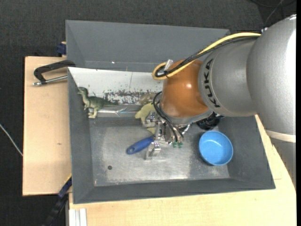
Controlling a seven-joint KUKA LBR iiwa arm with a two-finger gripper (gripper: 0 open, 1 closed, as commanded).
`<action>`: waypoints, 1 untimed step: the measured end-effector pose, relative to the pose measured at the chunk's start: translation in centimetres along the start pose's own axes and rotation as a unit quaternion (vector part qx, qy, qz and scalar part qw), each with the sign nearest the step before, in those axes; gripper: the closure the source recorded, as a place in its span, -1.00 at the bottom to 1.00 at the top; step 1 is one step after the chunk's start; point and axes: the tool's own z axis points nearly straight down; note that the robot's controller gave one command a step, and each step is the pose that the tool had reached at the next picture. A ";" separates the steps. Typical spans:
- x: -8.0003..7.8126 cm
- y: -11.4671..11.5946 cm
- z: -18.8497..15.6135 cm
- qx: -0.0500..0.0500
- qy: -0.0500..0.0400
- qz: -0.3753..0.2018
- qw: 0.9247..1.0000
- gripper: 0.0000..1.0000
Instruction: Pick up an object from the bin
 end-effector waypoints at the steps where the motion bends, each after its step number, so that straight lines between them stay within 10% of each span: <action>1: -0.1 0.2 -0.2 0.001 0.000 -0.001 1.000 -1.00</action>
Offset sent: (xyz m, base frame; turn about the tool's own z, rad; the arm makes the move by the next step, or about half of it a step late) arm 0.0000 0.0000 0.0000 0.0000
